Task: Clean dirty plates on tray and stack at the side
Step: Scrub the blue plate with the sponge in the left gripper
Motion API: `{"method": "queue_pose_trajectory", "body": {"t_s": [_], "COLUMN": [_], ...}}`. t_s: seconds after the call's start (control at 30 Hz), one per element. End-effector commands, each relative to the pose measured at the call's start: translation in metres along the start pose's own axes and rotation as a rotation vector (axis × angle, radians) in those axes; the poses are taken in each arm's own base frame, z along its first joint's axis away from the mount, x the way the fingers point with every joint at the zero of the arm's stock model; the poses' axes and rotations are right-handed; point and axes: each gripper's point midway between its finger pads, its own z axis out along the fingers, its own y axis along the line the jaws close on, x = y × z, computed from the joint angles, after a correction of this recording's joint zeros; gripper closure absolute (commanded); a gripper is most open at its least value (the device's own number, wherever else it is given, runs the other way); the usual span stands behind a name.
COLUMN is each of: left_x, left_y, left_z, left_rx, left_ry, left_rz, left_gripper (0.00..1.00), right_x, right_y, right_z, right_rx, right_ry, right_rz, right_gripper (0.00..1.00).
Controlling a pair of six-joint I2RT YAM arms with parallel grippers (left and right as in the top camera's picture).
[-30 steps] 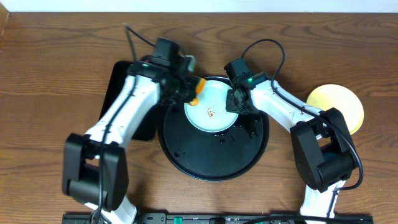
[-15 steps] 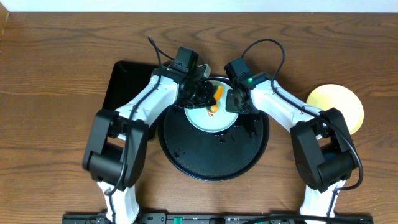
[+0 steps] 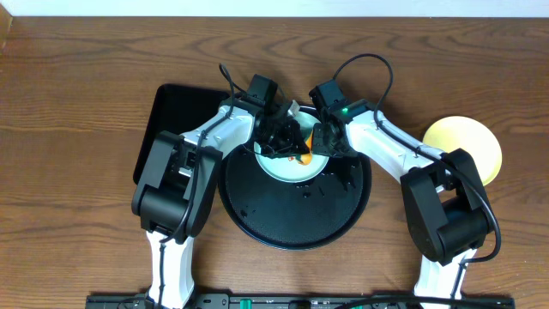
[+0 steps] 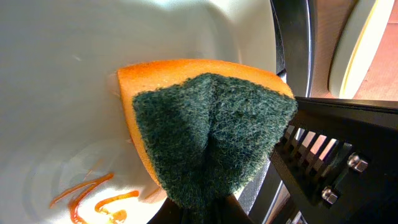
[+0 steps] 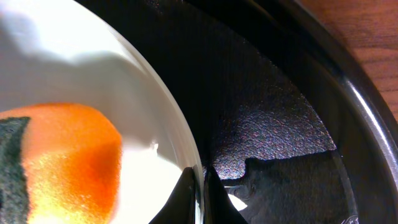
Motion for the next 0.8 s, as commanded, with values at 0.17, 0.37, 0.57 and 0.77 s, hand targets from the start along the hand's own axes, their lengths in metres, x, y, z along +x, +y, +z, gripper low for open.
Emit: {"method": "queue_pose_trajectory", "body": {"t_s": [0.17, 0.37, 0.57, 0.77], "left_x": [0.014, 0.012, 0.009, 0.000], "left_y": [0.008, 0.023, 0.074, 0.107], "left_z": [0.019, 0.023, 0.006, -0.018], "left_rx": [0.006, -0.068, -0.312, -0.407], "left_ry": [0.064, 0.047, 0.006, -0.037], "left_rz": [-0.032, -0.037, -0.065, -0.113], "left_gripper": [0.92, 0.92, 0.93, 0.92], "right_x": [0.017, 0.017, 0.017, 0.018], "right_y": [-0.003, -0.003, -0.003, -0.003], "right_z": [0.011, 0.011, 0.011, 0.011], "right_rx": [0.017, 0.017, 0.017, 0.018], "right_ry": [0.055, 0.056, 0.056, 0.057], "right_rz": [-0.025, -0.025, -0.025, -0.025], "right_gripper": [0.99, 0.99, 0.99, 0.99]}}
